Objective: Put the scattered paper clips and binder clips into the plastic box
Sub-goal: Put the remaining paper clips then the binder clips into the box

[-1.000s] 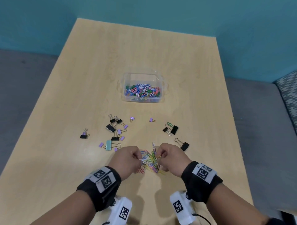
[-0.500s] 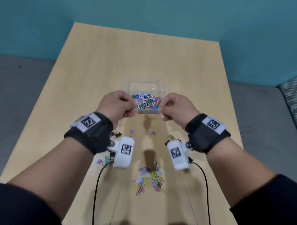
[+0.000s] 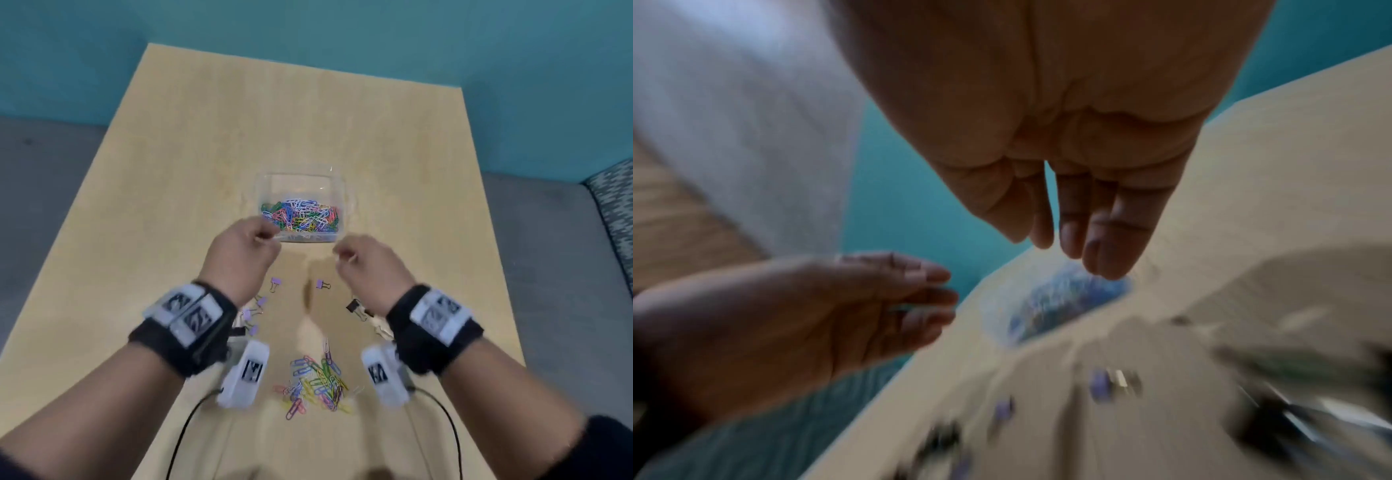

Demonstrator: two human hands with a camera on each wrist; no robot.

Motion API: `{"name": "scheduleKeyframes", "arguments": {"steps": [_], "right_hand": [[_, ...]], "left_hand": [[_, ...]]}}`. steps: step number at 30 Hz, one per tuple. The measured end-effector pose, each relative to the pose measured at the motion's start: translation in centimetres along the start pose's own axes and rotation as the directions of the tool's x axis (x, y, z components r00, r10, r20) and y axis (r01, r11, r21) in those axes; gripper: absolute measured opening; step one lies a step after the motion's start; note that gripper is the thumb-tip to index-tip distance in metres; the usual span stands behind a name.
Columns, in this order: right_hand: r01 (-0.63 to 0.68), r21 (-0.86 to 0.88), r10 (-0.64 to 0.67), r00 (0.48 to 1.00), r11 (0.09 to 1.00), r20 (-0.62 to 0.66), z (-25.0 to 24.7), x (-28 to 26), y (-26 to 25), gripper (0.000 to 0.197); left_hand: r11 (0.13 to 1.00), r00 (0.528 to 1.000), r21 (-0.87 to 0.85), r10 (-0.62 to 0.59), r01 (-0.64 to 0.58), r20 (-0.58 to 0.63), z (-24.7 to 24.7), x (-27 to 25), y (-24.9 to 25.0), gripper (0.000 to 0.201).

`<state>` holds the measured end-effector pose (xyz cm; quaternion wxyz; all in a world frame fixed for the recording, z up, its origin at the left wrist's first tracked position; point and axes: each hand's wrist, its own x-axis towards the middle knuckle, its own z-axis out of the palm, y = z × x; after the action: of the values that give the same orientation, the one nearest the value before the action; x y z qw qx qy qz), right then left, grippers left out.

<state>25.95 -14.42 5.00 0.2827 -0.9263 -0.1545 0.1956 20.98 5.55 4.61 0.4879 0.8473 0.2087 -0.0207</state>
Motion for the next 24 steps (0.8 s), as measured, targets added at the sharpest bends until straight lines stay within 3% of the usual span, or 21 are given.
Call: {"name": "scheduleKeyframes", "arguments": {"steps": [3,5,7,11,14,17,21,24], "right_hand": [[0.169,-0.189,-0.125,0.966,0.967,0.224,3.8,-5.9,1.6,0.033],[0.240,-0.293,-0.139,0.935,0.925,0.328,5.7,-8.7,2.8,0.052],[0.287,-0.345,-0.160,0.922,0.894,0.352,7.0,-10.3,3.8,0.068],[0.308,-0.429,-0.148,0.918,0.849,0.367,8.4,-11.6,5.1,0.073],[0.330,-0.427,-0.162,0.909,0.842,0.383,8.7,-13.1,5.1,0.071],[0.354,-0.376,-0.218,0.908,0.856,0.358,8.6,-14.7,5.3,0.064],[0.296,-0.312,-0.240,0.949,0.903,0.203,8.0,-16.8,6.1,0.045],[0.341,-0.342,-0.257,0.928,0.876,0.269,8.2,-18.1,5.9,0.026]], "left_hand": [[0.976,0.975,0.165,0.108,-0.141,0.195,1.2,-6.5,-3.0,0.018],[0.931,0.936,0.267,0.163,-0.251,0.311,2.4,-10.3,-5.4,0.027],[0.849,0.886,0.363,0.229,-0.384,0.403,3.6,-12.8,-7.5,0.035],[0.610,0.783,0.517,0.321,-0.601,0.532,5.4,-14.4,-9.0,0.046],[0.536,0.724,0.511,0.332,-0.672,0.605,5.7,-14.8,-9.2,0.043],[0.560,0.727,0.492,0.346,-0.667,0.593,4.8,-15.6,-9.1,0.037],[0.761,0.826,0.404,0.294,-0.507,0.481,3.2,-17.0,-9.4,0.022],[0.858,0.822,0.299,0.216,-0.417,0.527,3.2,-18.1,-10.2,0.023]]}}
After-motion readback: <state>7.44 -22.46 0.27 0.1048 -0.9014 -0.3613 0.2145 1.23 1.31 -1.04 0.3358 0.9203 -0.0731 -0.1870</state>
